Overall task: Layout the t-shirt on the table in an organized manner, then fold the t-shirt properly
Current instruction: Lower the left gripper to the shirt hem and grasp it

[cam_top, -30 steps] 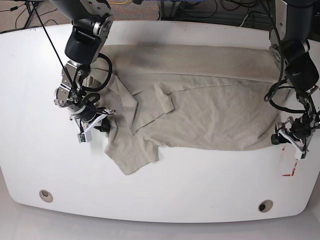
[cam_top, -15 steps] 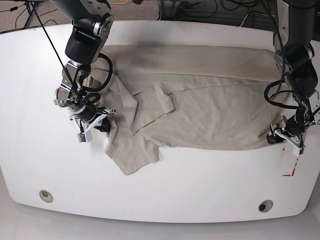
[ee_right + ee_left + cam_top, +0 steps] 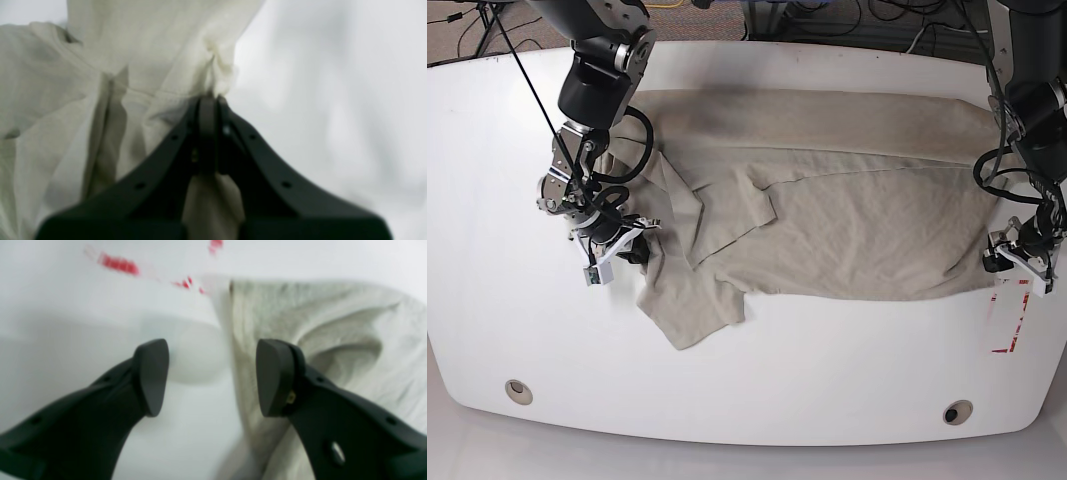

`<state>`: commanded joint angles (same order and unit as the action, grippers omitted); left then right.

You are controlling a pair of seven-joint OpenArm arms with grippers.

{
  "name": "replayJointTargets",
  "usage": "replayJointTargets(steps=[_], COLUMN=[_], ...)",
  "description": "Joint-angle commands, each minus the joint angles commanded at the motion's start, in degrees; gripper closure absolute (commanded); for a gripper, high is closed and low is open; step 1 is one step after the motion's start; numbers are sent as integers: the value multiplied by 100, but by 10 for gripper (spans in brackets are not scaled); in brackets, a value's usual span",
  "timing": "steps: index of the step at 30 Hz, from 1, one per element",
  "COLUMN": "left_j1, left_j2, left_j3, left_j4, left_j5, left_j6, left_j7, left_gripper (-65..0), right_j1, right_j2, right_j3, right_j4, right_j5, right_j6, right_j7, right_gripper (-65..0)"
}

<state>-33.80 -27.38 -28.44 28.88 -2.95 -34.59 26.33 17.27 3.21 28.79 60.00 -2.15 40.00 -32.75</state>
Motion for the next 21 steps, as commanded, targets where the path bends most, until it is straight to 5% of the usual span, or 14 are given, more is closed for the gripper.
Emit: replayJointTargets(steps=[13, 21], left_j1=[-44, -53], left_j2=[703, 765], left_j3=[97, 290], left_j4=[-9, 44], left_j5=[0, -9], left_j6=[0, 229], left_j7=[0, -9], left_gripper=[-390, -335], right_j1=[9, -9], right_j2=[0, 0], right_j3=[0, 0], right_j4=[9, 18], right_j5=[0, 0], right_j6=[0, 0], right_j7=[0, 0], right_gripper=[0, 0])
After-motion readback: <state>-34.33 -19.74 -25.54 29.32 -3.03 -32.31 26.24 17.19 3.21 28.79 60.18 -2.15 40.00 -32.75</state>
